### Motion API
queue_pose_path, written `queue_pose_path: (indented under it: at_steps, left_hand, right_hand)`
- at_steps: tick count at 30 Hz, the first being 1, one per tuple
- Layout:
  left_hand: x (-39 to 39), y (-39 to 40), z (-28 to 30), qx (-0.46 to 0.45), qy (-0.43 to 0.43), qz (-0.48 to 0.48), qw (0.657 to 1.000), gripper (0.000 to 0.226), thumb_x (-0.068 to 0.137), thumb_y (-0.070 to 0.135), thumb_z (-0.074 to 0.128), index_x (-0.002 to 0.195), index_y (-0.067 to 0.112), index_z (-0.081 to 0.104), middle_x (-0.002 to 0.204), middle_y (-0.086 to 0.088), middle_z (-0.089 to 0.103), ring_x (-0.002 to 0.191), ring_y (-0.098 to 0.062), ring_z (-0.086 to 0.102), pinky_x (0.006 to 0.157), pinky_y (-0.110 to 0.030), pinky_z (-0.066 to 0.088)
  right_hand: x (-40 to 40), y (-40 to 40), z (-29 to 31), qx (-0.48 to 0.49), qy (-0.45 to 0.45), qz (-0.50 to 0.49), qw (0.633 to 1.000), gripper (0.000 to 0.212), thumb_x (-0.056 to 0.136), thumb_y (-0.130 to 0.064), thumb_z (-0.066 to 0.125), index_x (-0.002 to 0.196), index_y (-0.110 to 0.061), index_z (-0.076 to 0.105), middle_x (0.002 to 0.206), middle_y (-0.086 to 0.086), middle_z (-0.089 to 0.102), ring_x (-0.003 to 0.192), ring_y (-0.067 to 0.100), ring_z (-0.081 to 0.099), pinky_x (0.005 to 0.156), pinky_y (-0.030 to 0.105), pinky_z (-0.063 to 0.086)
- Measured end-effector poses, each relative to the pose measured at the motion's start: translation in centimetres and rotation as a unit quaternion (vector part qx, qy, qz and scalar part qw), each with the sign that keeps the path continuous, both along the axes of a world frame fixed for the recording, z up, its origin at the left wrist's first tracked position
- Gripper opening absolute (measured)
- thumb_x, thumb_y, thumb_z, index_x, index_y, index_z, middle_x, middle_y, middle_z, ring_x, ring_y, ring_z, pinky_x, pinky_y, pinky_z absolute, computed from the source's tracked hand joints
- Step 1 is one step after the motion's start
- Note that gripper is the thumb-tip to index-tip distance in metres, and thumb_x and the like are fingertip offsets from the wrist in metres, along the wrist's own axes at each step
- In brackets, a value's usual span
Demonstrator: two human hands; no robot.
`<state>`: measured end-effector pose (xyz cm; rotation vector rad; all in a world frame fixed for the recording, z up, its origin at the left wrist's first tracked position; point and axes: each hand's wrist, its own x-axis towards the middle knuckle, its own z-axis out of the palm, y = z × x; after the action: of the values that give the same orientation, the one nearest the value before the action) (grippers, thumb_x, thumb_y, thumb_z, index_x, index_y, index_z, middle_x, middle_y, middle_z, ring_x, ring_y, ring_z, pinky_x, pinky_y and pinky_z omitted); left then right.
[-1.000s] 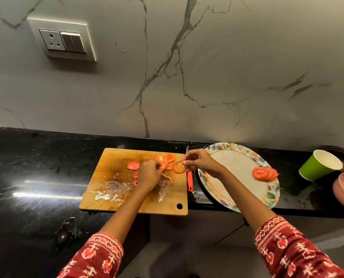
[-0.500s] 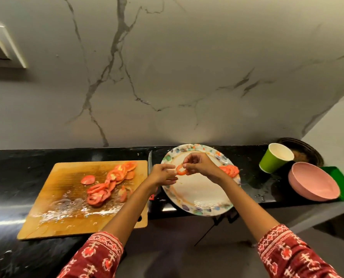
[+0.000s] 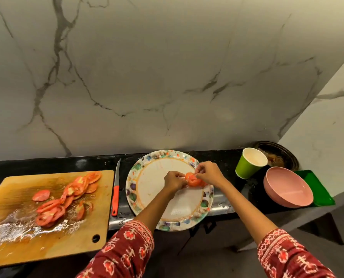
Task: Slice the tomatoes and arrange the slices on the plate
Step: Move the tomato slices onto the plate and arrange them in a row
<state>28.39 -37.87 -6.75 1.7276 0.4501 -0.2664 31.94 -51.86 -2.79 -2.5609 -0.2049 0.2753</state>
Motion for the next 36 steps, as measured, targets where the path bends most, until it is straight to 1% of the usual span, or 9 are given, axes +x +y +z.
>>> queue_pose_path:
  at_steps: [5,11,16,20,24,27,30,33,36]
  left_hand:
    - [0.8,-0.4,-0.6,0.169,-0.026,-0.081,0.982,0.031,0.076,0.003,0.070,0.106,-0.001,0.064,0.109,-0.017,0.065,0.098,-0.026,0.061,0.082,-0.028,0.050]
    - [2.2,-1.5,0.3,0.277,-0.050,-0.210,0.936,0.084,0.067,0.028,0.082,0.137,0.009,0.040,0.135,-0.012,0.049,0.123,-0.027,0.047,0.101,-0.034,0.041]
    - [2.7,-2.2,0.2,0.296,-0.082,-0.249,0.919,0.064,0.072,0.026,0.078,0.128,0.008,0.052,0.127,-0.012,0.057,0.114,-0.025,0.053,0.095,-0.030,0.042]
    - [2.8,-2.7,-0.3,0.294,-0.091,-0.230,0.923,0.047,0.075,0.022,0.075,0.117,0.007,0.059,0.116,-0.013,0.062,0.104,-0.024,0.058,0.086,-0.027,0.046]
    - [2.6,-2.9,-0.5,0.284,-0.093,-0.197,0.934,0.062,0.073,0.025,0.077,0.127,0.010,0.050,0.124,-0.012,0.058,0.111,-0.026,0.055,0.092,-0.030,0.047]
    - [2.2,-2.5,-0.6,0.269,-0.088,-0.206,0.937,0.081,0.070,0.024,0.080,0.139,0.013,0.038,0.134,-0.012,0.051,0.120,-0.028,0.051,0.100,-0.034,0.043]
    - [1.5,-1.4,-0.6,0.253,-0.099,-0.210,0.939,0.082,0.070,0.020,0.079,0.140,0.013,0.037,0.136,-0.012,0.048,0.122,-0.028,0.049,0.102,-0.037,0.043]
    - [0.5,0.7,-0.7,0.237,-0.113,-0.175,0.949,0.073,0.072,0.014,0.077,0.136,0.011,0.042,0.130,-0.014,0.053,0.112,-0.026,0.055,0.093,-0.033,0.047]
    - [-0.5,3.7,-0.5,0.239,-0.133,-0.134,0.952,0.062,0.073,0.010,0.076,0.129,0.008,0.050,0.120,-0.013,0.059,0.102,-0.024,0.059,0.085,-0.029,0.049]
  right_hand:
    - [0.7,-0.6,-1.5,-0.007,-0.011,-0.011,1.000,0.007,0.083,-0.011,0.065,0.087,-0.013,0.070,0.088,0.000,0.063,0.083,0.012,0.059,0.072,0.026,0.050]
    - [1.8,-4.1,-1.6,0.022,-0.044,-0.001,0.999,0.022,0.081,-0.012,0.066,0.103,-0.014,0.066,0.100,0.003,0.065,0.090,0.014,0.058,0.073,0.024,0.046]
    - [1.8,-5.7,-2.5,-0.065,0.020,0.085,0.994,0.050,0.069,-0.026,0.079,0.115,-0.018,0.062,0.110,0.005,0.058,0.104,0.019,0.053,0.085,0.034,0.049]
    - [1.5,-5.6,-3.1,-0.070,-0.001,0.074,0.995,0.047,0.072,-0.020,0.075,0.117,-0.017,0.062,0.110,0.008,0.055,0.105,0.022,0.049,0.086,0.034,0.045]
    - [1.6,-5.4,-3.0,-0.073,-0.009,0.074,0.995,0.044,0.073,-0.020,0.074,0.115,-0.018,0.063,0.109,0.007,0.056,0.105,0.023,0.051,0.087,0.037,0.048]
    - [1.4,-5.7,-2.5,-0.085,0.013,0.089,0.992,0.057,0.072,-0.024,0.077,0.124,-0.019,0.055,0.114,0.004,0.052,0.107,0.019,0.047,0.090,0.037,0.047]
    - [1.3,-5.9,-1.7,-0.020,-0.020,0.056,0.998,0.056,0.073,-0.023,0.078,0.124,-0.017,0.055,0.115,0.004,0.057,0.099,0.015,0.051,0.084,0.030,0.048]
    - [1.1,-5.5,0.0,0.052,-0.085,0.005,0.995,0.044,0.075,-0.023,0.078,0.114,-0.013,0.061,0.102,0.002,0.064,0.087,0.012,0.056,0.075,0.024,0.048]
    - [0.9,-4.1,1.1,0.061,-0.080,0.020,0.995,0.040,0.074,-0.022,0.078,0.109,-0.012,0.063,0.097,0.001,0.065,0.083,0.013,0.057,0.073,0.023,0.048]
